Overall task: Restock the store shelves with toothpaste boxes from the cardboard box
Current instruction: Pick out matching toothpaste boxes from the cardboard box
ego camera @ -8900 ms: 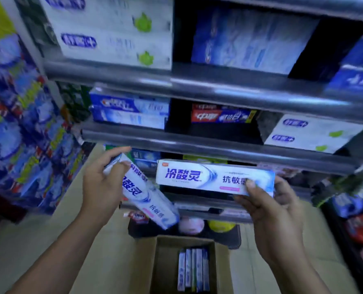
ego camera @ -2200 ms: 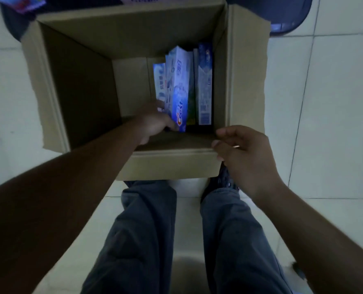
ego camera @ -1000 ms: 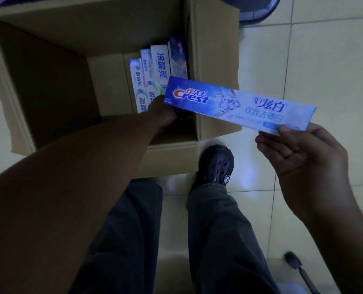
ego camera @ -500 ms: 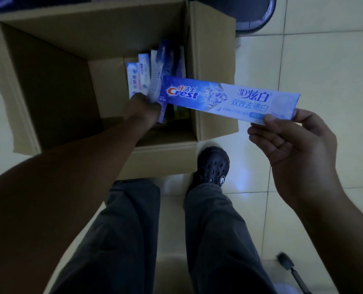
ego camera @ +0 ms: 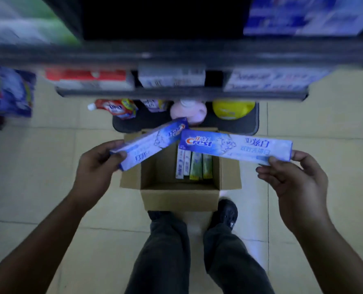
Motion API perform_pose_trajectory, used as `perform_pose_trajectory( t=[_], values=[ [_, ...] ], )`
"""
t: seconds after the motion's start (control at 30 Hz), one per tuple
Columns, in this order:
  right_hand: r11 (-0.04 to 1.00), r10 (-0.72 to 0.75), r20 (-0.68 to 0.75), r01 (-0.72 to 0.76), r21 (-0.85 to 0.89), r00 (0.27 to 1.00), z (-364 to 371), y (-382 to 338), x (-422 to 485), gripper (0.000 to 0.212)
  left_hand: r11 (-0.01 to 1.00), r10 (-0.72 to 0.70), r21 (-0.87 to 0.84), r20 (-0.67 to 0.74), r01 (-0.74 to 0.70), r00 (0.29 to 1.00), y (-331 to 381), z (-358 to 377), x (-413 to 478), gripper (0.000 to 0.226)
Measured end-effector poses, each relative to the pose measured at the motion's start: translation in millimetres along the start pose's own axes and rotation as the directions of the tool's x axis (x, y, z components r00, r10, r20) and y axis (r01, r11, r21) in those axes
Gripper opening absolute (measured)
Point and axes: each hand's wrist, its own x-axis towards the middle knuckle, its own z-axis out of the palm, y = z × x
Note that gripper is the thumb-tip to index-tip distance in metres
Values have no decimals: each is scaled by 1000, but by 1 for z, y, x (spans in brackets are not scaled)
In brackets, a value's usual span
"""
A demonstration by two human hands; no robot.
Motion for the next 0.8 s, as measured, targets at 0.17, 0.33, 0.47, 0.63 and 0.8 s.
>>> perform_pose_trajectory(
  t=[0.17,0.33,0.47,0.63,0.8],
  values=[
    [987,-124,156,106,119,980,60,-123,-67,21,982,165,-73,-106,-174,981,137,-73,-42,26],
    [956,-275,260,233,179,926,104,-223,-132,26,918,380,-15,-257,-397,889,241,-128,-70,23],
    [916,-392,281,344,205,876,126,-283,-176,30,823,545,37,-330,-567,770,312,-164,-90,29],
    [860,-504,272,447,245,820,146,-338,-221,35,737,630,41,-406,-675,662,390,-199,-109,20],
    [796,-595,245,521,307,765,160,-375,-248,31,677,700,71,-367,-732,612,450,-221,-117,12]
  ],
)
